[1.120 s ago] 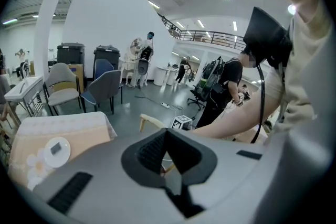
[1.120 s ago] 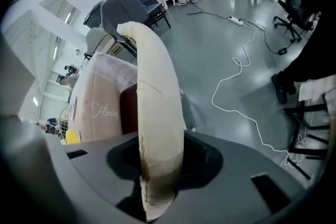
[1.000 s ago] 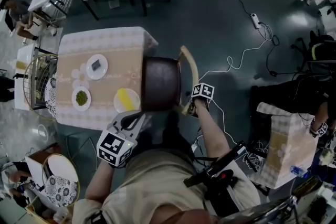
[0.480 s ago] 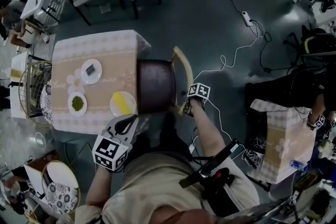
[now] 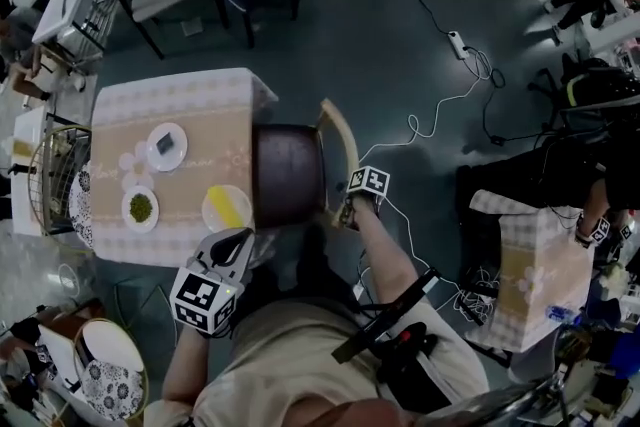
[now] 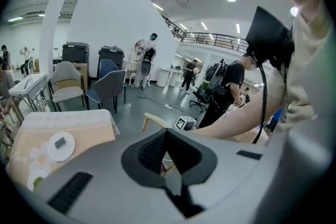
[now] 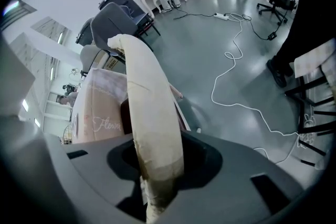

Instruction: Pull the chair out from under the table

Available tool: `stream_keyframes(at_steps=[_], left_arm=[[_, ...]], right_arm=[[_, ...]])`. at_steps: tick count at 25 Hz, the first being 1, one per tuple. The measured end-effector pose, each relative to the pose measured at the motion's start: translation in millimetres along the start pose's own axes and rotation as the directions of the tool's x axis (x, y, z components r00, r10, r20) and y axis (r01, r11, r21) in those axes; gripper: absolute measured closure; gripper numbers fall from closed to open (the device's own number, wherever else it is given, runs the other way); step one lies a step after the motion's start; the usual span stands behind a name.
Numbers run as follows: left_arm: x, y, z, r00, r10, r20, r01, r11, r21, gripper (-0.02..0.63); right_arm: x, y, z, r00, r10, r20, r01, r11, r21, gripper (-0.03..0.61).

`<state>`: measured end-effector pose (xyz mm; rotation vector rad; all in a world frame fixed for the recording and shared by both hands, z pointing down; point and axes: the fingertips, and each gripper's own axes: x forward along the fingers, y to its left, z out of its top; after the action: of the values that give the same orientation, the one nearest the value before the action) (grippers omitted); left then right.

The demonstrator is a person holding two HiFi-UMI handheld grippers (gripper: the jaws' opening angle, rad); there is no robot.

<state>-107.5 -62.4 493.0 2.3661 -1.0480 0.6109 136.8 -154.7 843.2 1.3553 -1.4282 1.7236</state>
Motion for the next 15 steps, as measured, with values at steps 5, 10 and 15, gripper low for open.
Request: stream_keyframes(at_steps=[5, 10, 15], left_arm=[[4.5, -3.8, -0.7, 1.000, -0.010, -0.007, 0.010, 1.000, -0.002, 0.609], [10.9, -2.1, 8.9, 1.000, -0.014, 0.005, 0.014, 1.000, 0.017, 0.609], [13.3, -1.8, 9.8, 1.000, -0.018, 0.002, 0.018, 1.000, 0.014, 0.609]], right_arm=[[-0.7, -3.6, -4.1, 1.000, -0.017, 0.000, 0.017, 1.000, 0.002, 0.448], [-0.3, -1.2, 3.3, 1.000, -0.015, 0.005, 0.015, 1.000, -0.001, 0.448], [-1.6, -2.1, 2.1, 1.000, -0.024, 0.008, 0.024, 1.000, 0.004, 0.446]])
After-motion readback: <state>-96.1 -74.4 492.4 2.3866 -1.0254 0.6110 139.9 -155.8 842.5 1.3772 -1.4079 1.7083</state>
